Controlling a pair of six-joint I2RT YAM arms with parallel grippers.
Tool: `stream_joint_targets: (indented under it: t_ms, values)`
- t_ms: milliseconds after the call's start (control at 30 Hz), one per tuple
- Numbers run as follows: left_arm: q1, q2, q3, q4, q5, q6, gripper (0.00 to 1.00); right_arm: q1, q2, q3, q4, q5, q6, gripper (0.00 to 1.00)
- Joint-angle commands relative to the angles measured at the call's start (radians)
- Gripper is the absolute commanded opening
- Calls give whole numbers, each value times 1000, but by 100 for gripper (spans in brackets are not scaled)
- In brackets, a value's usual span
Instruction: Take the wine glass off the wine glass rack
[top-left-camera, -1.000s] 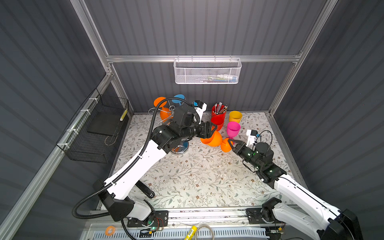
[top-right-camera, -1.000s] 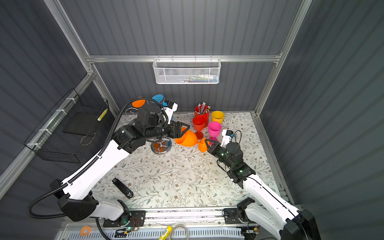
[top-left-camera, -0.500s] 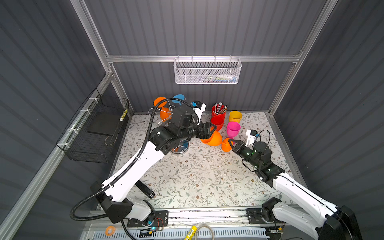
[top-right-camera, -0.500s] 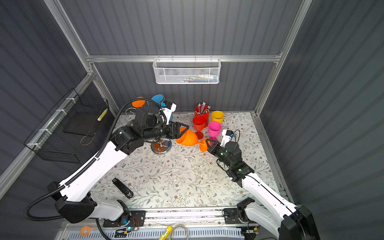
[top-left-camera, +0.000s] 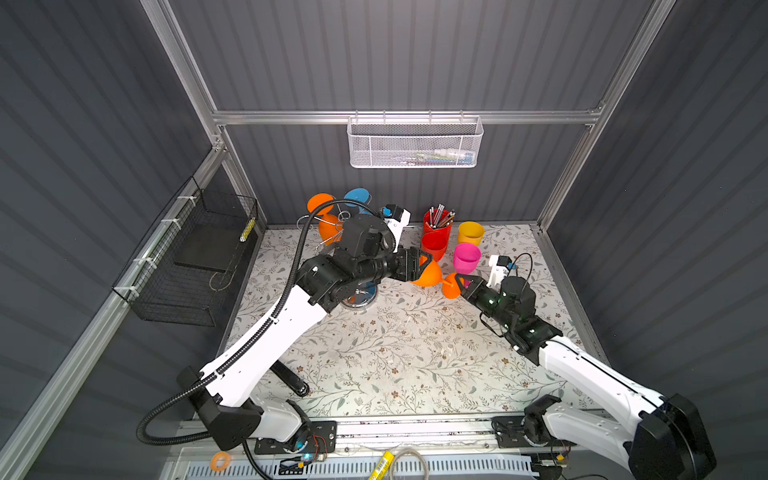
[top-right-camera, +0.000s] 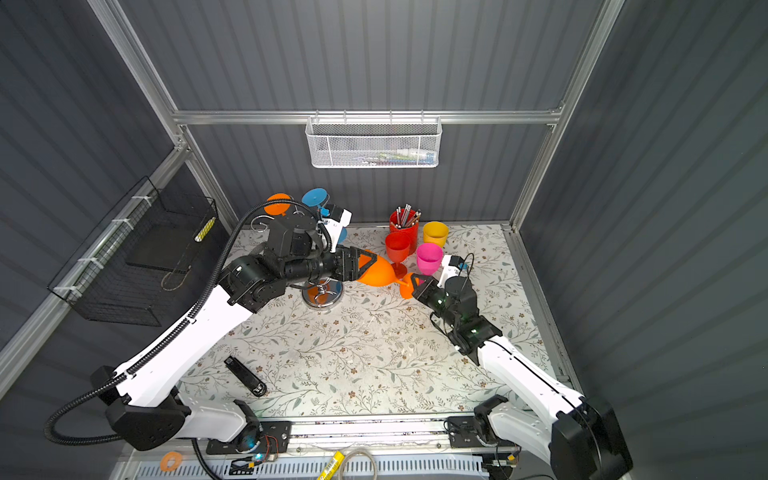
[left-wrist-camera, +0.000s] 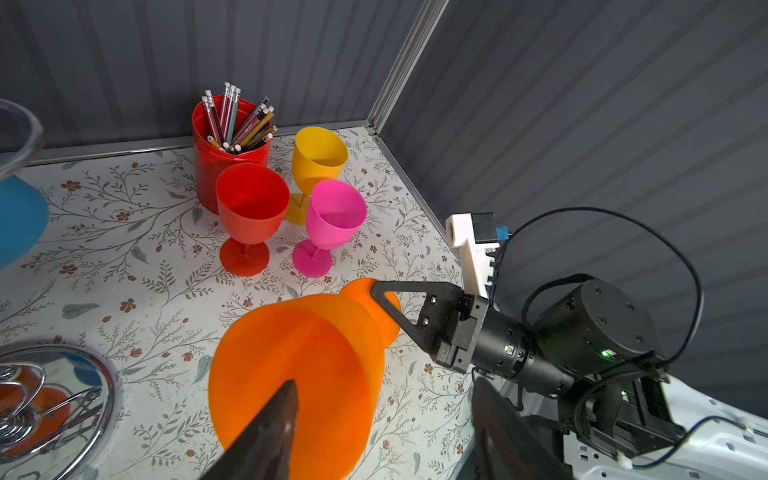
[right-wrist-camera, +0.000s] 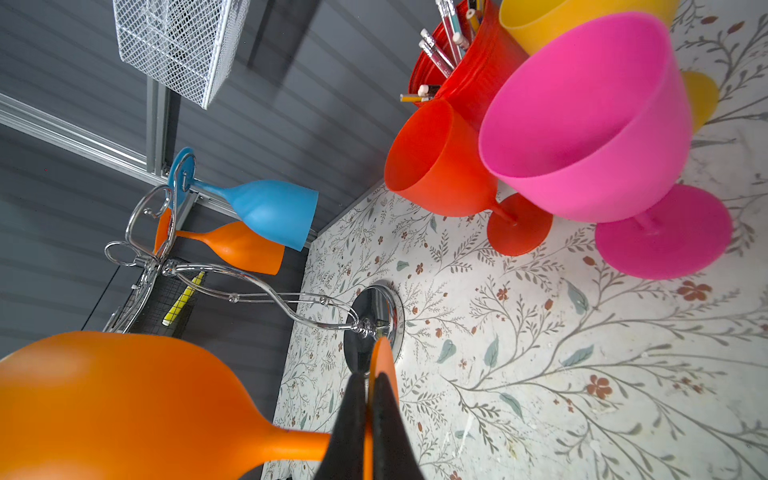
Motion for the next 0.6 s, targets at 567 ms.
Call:
stream_joint_targets:
  t_ms: [567]
  values:
    - [4,76,-18,58,77,-37,39,-4,-10,53,19,11,-29,0]
